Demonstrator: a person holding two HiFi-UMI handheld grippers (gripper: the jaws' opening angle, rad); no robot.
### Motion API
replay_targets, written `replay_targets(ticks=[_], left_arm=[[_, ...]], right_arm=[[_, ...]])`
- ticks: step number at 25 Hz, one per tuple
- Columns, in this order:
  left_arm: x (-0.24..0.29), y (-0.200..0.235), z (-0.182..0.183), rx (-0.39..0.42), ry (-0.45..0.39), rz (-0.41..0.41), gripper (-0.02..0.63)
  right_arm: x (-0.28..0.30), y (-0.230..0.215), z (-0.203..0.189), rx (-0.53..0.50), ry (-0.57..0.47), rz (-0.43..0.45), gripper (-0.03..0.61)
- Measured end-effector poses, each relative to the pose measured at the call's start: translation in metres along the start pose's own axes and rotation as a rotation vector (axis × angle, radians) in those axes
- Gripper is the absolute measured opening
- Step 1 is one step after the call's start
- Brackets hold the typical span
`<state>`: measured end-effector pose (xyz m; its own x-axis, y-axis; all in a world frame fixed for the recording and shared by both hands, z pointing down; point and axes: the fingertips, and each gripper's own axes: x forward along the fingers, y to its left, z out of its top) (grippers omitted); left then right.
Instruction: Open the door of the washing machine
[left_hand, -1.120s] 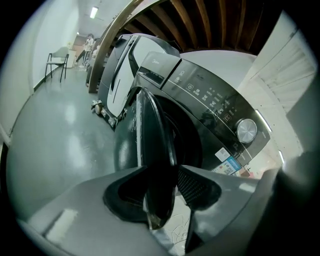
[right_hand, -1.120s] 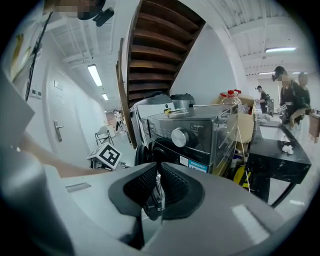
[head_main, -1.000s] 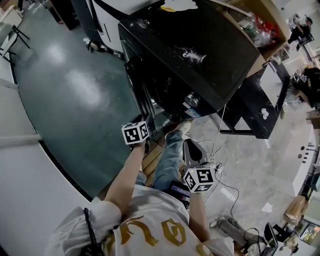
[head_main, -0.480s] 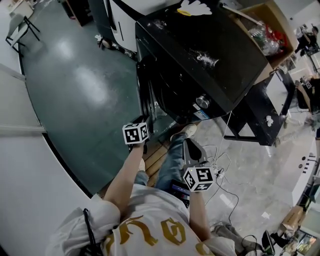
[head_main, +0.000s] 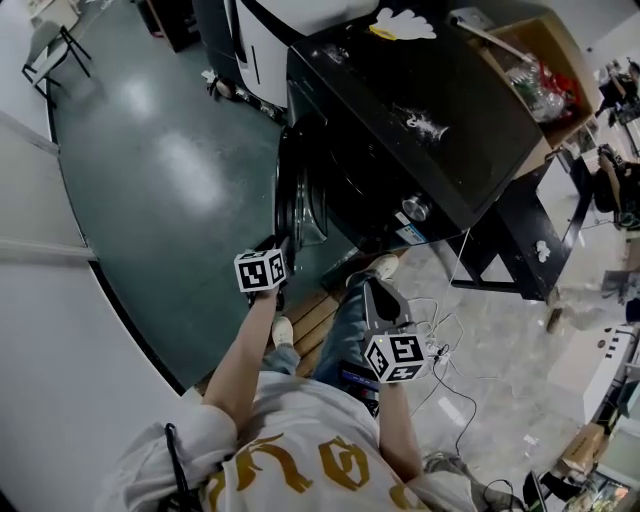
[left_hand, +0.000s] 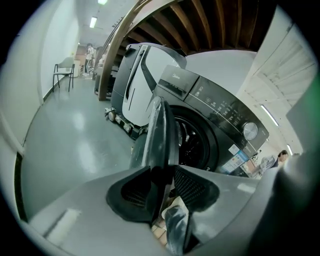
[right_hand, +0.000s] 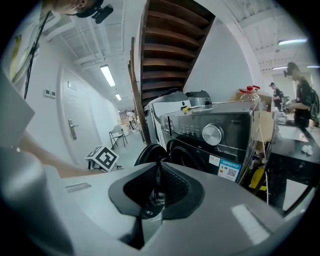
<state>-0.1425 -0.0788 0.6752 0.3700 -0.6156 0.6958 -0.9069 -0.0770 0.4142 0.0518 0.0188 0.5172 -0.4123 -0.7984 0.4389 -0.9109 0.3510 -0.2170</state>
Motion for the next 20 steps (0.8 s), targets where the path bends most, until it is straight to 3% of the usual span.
replay_targets(ticks=[20], left_arm=[[-0.036, 0.095, 0.024, 0.009, -0.035, 0.053, 0.157]], right_arm=[[0.048, 0.042, -0.006, -0.052, 0.046, 0.068, 0.005]])
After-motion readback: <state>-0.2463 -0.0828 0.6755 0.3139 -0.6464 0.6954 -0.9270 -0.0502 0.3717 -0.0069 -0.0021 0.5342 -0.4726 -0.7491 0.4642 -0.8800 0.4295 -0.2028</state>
